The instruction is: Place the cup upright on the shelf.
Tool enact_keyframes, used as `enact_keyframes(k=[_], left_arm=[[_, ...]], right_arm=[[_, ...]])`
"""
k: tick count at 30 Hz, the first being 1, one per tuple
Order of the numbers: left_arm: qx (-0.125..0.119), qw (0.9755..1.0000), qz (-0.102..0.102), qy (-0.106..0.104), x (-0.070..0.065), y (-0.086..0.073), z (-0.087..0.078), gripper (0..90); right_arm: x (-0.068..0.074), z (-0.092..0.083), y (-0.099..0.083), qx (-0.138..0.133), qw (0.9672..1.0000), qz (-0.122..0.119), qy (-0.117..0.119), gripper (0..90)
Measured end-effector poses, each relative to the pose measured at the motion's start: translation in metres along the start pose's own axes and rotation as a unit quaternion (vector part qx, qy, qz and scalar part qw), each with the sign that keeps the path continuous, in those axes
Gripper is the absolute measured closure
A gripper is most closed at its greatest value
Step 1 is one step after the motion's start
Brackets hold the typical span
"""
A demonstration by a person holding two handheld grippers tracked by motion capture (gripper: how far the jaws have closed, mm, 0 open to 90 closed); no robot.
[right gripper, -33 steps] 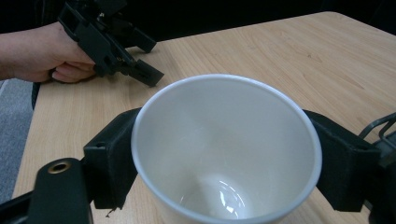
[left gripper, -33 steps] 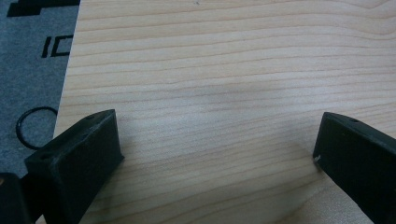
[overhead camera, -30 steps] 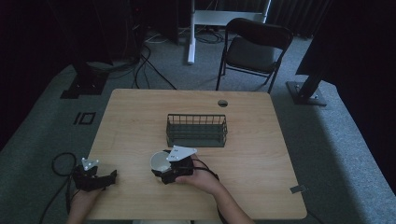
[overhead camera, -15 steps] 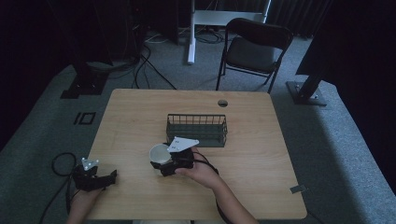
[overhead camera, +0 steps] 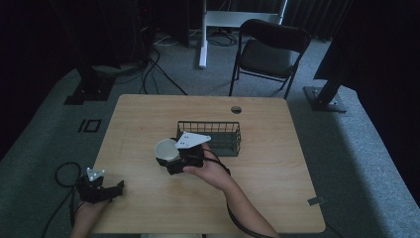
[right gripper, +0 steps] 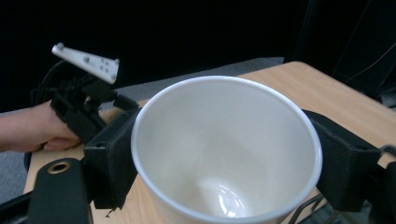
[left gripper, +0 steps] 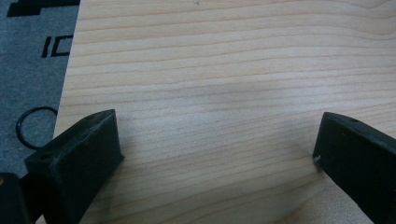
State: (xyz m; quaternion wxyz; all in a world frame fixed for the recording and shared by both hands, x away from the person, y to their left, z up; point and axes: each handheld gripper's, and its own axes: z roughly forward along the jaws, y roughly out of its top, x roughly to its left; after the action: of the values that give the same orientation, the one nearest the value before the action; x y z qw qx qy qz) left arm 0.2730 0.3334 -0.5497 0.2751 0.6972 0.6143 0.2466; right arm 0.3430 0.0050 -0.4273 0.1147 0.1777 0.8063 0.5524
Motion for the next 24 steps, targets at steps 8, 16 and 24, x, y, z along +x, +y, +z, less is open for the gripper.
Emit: enact_keyframes(k=[8, 16, 24], left_arm=[[0.001, 1.0, 0.0, -0.001, 0.0, 0.0, 0.0, 1.0], [0.001, 1.0, 0.0, -0.001, 0.0, 0.0, 0.0, 1.0], [0.0, 1.0, 0.0, 0.0, 0.0, 0.0, 0.0, 1.0]], right_arm=[[-0.019, -0.011, 0.02, -0.026, 0.9987, 0.026, -0.035, 19.2], [-0.048, -0.03, 0.037, -0.05, 0.993, 0.036, -0.101, 19.2], [-0.077, -0.043, 0.039, -0.046, 0.9841, 0.052, -0.164, 19.2]])
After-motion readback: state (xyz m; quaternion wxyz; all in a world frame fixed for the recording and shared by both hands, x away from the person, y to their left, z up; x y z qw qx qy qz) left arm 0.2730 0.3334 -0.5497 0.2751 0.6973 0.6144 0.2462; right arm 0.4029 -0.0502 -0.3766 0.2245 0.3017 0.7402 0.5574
